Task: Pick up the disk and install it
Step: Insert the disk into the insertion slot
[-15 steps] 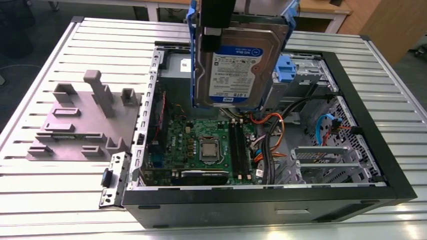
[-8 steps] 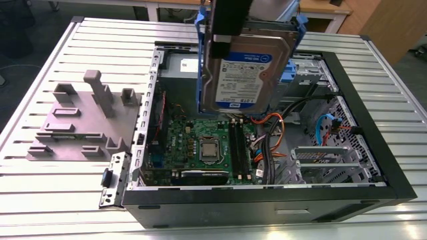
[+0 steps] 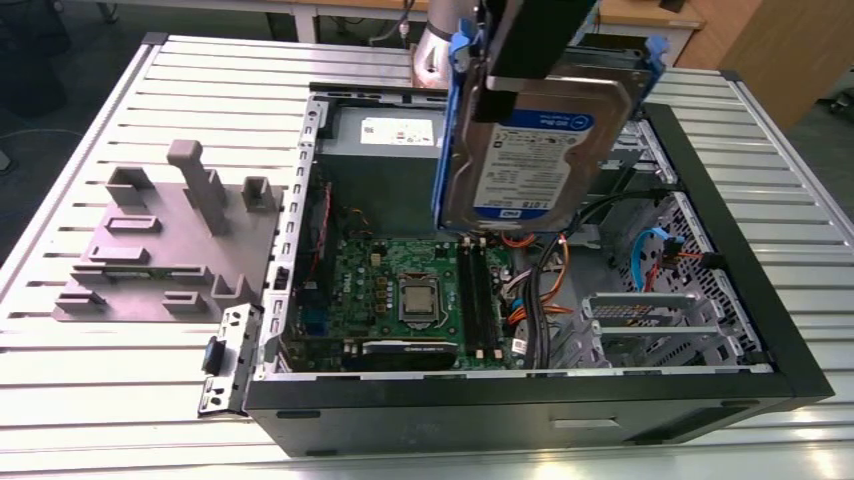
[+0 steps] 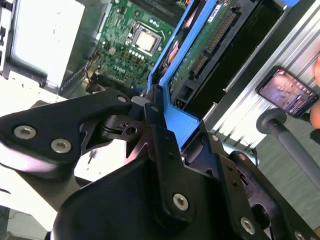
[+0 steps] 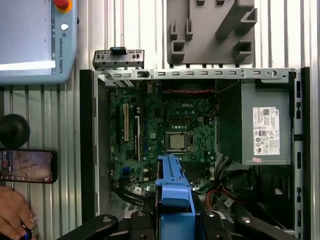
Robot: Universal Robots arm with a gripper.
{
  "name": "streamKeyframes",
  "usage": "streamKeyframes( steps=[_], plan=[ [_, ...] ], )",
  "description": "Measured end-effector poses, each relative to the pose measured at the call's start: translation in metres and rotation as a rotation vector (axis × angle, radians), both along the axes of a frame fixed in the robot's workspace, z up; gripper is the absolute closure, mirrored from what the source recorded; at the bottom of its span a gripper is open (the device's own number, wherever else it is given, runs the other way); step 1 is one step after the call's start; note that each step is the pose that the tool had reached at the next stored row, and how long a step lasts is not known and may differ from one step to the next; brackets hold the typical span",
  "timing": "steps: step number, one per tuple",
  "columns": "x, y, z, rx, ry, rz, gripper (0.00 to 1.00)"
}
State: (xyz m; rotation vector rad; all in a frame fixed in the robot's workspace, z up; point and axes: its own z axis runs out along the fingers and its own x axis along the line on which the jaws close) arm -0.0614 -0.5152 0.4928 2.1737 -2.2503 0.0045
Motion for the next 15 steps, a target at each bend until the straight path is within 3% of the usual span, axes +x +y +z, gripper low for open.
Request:
streamKeyframes(
  steps=[6,13,15],
  plan=[
    [0.0088,-0.0038,-0.001,0.0001,0.0,0.0,0.64],
    [0.01,-0.0183,-0.0034,0.0001,0.0,0.0,0.64],
    [0.0101,-0.02,-0.0036,0.0,0.0,0.0,0.64]
  ],
)
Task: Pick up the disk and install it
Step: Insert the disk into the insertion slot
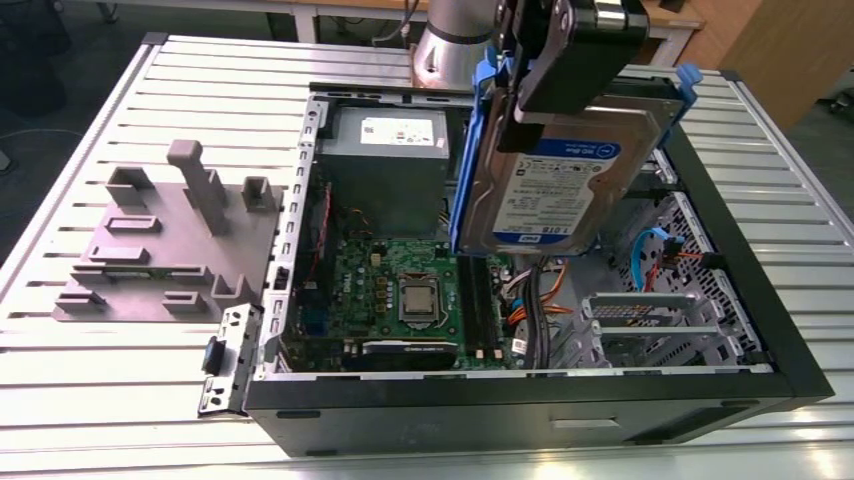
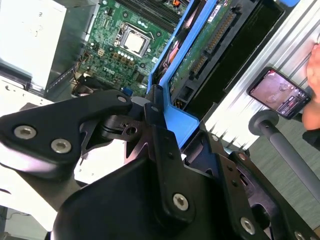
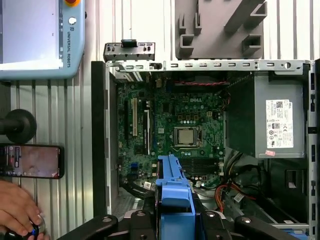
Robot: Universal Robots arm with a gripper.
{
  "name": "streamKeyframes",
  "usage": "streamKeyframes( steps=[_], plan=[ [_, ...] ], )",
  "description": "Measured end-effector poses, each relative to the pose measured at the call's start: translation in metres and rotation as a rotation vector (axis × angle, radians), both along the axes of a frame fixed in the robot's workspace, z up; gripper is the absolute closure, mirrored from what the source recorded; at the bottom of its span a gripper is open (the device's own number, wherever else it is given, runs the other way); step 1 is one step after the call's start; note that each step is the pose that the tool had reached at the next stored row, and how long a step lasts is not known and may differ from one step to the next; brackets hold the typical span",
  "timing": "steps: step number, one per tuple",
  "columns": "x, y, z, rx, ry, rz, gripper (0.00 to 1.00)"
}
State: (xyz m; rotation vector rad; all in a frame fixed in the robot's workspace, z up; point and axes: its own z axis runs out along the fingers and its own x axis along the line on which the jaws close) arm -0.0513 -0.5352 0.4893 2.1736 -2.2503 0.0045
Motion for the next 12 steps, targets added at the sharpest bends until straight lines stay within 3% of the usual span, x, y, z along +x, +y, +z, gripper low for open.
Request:
streamKeyframes(
  steps=[12],
  plan=[
    [0.0001,-0.0031,-0.0001,0.0,0.0,0.0,0.64]
  ],
)
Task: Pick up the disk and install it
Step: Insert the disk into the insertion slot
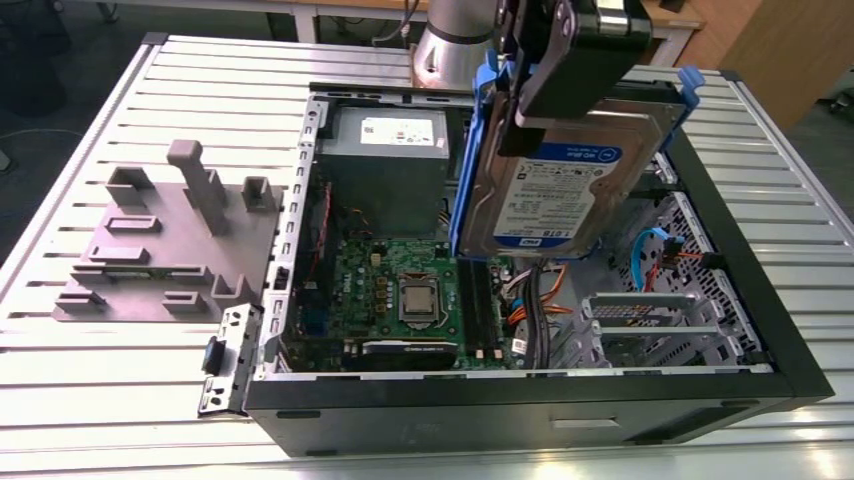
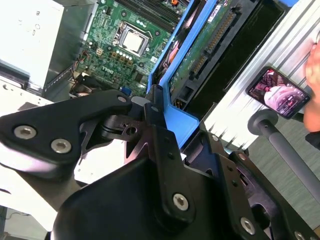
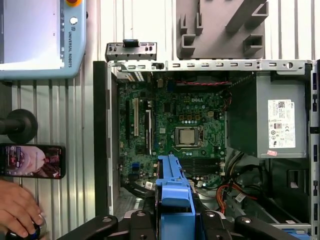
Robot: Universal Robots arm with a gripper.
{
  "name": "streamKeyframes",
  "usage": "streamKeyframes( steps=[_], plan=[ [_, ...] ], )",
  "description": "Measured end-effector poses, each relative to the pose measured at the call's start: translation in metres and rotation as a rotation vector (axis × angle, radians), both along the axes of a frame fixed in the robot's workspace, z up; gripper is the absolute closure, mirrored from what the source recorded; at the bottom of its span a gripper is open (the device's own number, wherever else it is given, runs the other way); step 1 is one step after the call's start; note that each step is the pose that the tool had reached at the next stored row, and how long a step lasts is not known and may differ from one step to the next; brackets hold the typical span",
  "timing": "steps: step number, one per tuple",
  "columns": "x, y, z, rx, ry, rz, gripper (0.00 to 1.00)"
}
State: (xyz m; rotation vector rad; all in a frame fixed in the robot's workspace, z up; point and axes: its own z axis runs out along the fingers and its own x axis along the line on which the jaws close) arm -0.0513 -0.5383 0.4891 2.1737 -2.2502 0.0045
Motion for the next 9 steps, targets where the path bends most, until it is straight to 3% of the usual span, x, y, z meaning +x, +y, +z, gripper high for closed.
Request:
streamKeyframes(
  steps=[5,9],
  plan=[
    [0.0,-0.0044,-0.0001,0.0014,0.0,0.0,0.64],
    [0.0004,-0.0167,-0.0014,0.0015,0.0,0.0,0.64]
  ],
)
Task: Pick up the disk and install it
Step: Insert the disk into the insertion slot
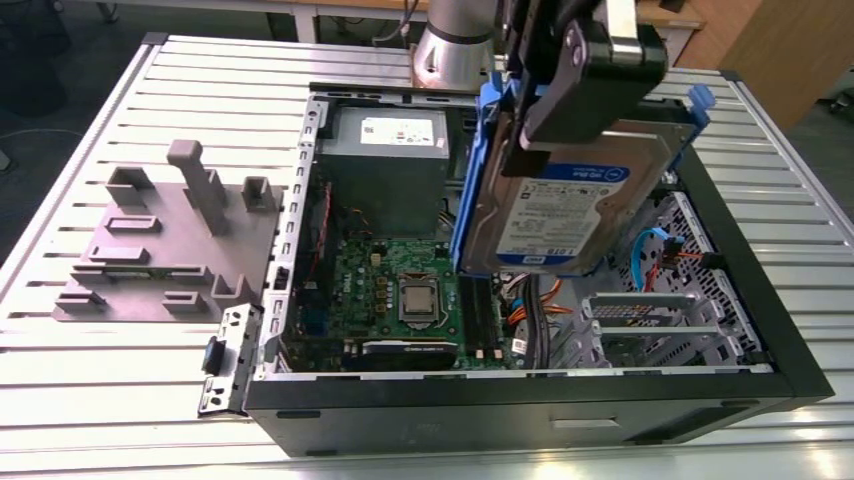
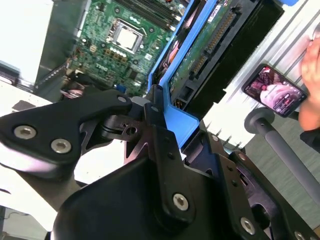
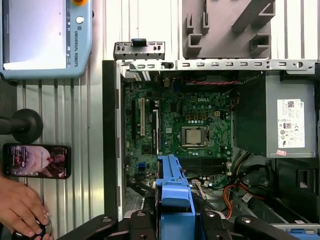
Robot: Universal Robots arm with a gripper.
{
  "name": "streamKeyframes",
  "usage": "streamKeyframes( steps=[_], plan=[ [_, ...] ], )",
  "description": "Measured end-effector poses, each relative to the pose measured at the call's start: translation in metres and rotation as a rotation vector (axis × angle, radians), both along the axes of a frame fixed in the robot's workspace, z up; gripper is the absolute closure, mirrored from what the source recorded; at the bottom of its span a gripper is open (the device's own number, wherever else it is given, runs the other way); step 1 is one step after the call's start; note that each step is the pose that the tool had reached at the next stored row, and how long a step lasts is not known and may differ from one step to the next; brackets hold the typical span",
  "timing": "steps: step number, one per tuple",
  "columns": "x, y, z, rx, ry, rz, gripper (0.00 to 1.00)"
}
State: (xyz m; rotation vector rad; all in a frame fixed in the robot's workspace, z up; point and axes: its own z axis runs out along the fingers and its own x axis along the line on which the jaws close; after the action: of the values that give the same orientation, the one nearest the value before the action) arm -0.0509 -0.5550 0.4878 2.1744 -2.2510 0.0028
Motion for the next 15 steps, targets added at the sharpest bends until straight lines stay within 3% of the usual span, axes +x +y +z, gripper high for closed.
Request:
streamKeyframes(
  steps=[2,6,10,15],
  plan=[
    [0.0026,-0.004,-0.0011,0.0001,-0.0001,0.0,0.64],
    [0.015,-0.0066,-0.0035,0.0017,0.0013,0.0,0.64],
    [0.0251,-0.0078,-0.006,0.0198,0.0018,0.0,0.64],
    [0.0329,-0.012,-0.0121,0.0201,0.0019,0.0,0.64]
  ],
)
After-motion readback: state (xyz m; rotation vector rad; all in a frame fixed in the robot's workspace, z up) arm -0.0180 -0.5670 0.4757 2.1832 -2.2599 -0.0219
